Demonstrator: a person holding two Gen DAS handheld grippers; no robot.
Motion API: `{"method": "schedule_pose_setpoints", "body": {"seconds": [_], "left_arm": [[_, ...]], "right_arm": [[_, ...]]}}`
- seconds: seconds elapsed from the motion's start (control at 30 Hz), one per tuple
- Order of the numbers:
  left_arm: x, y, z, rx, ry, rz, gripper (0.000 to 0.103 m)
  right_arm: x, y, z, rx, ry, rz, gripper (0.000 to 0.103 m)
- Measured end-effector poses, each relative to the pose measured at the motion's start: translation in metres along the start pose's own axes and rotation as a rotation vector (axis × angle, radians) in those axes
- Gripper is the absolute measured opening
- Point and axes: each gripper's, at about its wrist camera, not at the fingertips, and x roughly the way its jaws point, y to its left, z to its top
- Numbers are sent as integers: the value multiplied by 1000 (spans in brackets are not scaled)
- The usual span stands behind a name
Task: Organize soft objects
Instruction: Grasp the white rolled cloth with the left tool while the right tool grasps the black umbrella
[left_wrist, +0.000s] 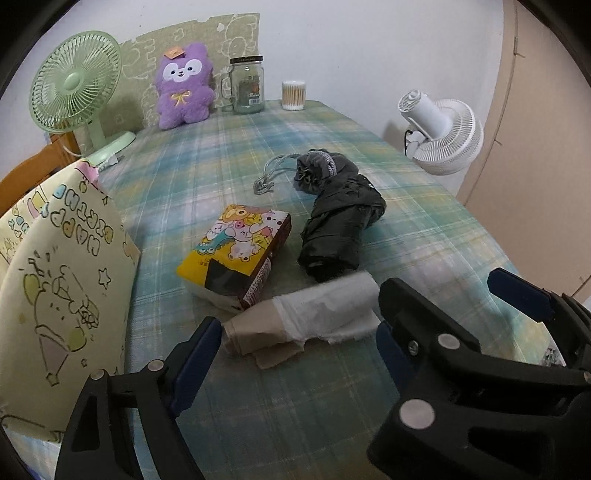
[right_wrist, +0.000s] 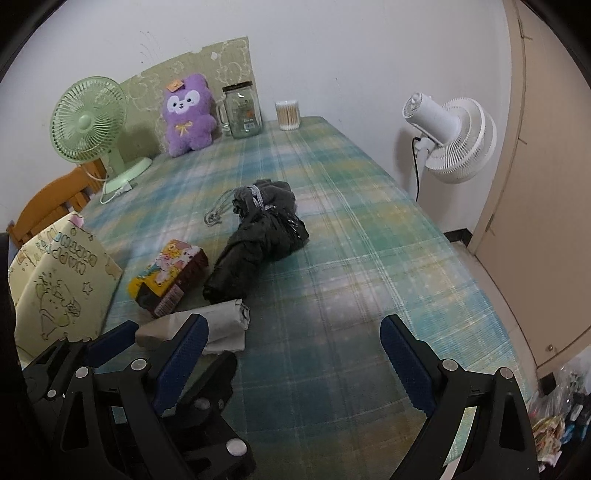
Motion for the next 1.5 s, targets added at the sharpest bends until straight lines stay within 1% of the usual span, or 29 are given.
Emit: {"method": "schedule_pose_setpoints", "body": {"seconds": [0.13,0.27,0.37,0.43,0.53,0.63,0.83,1.1,1.27,1.5], "left_arm": [[9,0,2,-6,22,-12,81],[11,-3,3,7,8,18,75],[10,-3,3,10,-3,20,64],[9,-4,4,13,-8,17,50],[8,-6,5,20,-9,10,38],[7,-5,5,18,-10,7,29],[-5,-3,6,9,-42,26,29],[-22,8,22,-25,-101,56,29],[-20,17,33,-61,-123,95,29],[-7,25,48,-97,-122,140,29]], "right_arm": [[6,-3,1,1,8,-11,96],[10,-6,0,5,19,-11,96],[12,-8,0,15,21,-3,96],[13,-8,0,19,21,-3,96],[12,-8,0,17,18,-5,96],[11,-9,0,18,16,-4,96],[2,-4,3,10,-6,19,96],[-8,10,21,0,-63,64,96],[-1,14,34,17,-74,74,95],[15,18,49,37,-62,64,90]]}}
